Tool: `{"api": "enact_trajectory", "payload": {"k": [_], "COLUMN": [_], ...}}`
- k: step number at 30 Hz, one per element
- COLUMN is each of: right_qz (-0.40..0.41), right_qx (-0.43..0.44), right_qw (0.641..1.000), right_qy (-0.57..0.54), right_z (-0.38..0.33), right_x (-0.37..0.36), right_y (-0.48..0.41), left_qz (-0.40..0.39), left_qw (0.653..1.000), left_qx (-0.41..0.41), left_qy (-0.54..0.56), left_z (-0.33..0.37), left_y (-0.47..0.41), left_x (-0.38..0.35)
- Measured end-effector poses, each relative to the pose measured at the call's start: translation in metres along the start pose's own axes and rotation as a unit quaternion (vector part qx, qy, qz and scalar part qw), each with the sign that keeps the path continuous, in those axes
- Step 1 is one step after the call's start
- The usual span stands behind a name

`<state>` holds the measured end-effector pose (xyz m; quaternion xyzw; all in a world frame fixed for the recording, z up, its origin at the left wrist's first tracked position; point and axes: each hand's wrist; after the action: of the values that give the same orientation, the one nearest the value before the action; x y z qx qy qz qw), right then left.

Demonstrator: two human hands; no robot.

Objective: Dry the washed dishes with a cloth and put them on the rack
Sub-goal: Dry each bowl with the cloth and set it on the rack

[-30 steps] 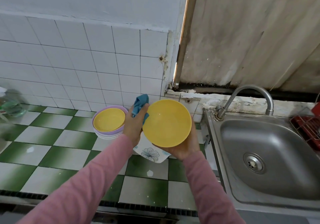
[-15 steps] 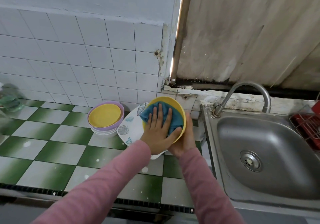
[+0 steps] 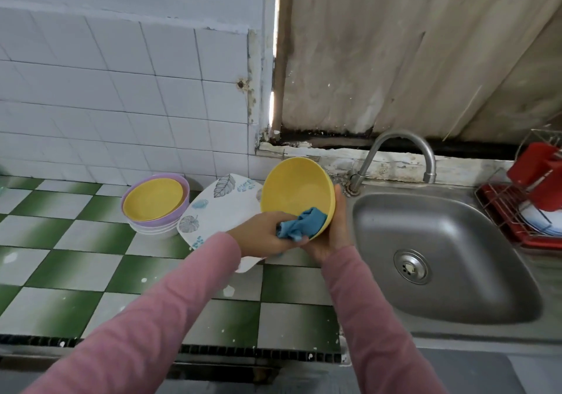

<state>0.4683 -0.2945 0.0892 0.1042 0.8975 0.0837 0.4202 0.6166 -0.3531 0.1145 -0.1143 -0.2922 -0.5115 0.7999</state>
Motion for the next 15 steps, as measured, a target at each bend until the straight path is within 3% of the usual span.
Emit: {"api": "enact_trajectory", "payload": {"k": [3,7,12,15], "right_qz": [0.0,0.039,0.158,0.245], "right_qx": [0.008,0.037,0.14,0.198], "right_qw": [1.0,0.998,0.976,0.948], "right_qy": [0.002,0.013,-0.045,-0.05], "right_z": [-0.016,-0.035,-0.051,-0.057], "right_x": [0.013,0.038,0.059,0.07], "right_y": [0.022,0.056,0.121,0.165], "left_qz": [-0.018,0.023,0.018,-0.023], "left_qw": [0.995,0.976,0.933,0.917], "left_qx": [-0.017,-0.02,-0.013,-0.027], "left_qy": [0.094,0.217,0.359,0.398], "left_z": [0.014,0.033,0.071,0.093], "left_y": [-0.012,-0.032,-0.054,-0.067], "left_x": [-0.001,-0.023,-0.059,-0.086]}}
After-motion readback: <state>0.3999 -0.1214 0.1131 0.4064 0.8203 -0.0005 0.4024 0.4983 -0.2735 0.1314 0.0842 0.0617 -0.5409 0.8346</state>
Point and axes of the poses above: each hand's wrist, its own y-axis away from the middle knuckle, its own x-axis out of the back of the hand, z = x × y, and after that the axes turned 4 degrees about -z, right-handed
